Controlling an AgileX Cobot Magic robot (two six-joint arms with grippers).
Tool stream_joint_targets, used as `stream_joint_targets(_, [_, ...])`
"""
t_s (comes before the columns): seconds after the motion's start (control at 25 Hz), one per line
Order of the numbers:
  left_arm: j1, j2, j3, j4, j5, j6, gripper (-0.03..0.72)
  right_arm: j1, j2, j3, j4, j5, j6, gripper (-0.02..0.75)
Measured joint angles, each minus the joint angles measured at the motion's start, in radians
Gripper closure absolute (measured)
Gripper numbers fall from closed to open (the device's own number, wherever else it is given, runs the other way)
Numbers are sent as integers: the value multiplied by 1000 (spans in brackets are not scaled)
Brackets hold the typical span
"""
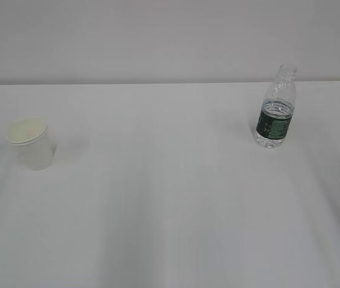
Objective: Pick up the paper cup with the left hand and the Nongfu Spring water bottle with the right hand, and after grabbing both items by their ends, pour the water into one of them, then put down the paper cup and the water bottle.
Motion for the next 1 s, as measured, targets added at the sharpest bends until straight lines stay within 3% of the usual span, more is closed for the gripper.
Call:
stream_joint_targets(0.32, [0,57,117,-5,-162,0,215,8,102,0,2,-73,-1,337])
stream_joint_targets(0.52, [0,59,173,-5,-240,0,217,97,188,0,-5,-148,-1,337])
stream_joint_targets(0.68, [0,92,198,-5,-282,0,218,149,280,0,-8,-223,-1,337])
stream_joint_targets(1.0, [0,300,201,-5,-480,0,218,156,389,0,-11,-331,-1,337])
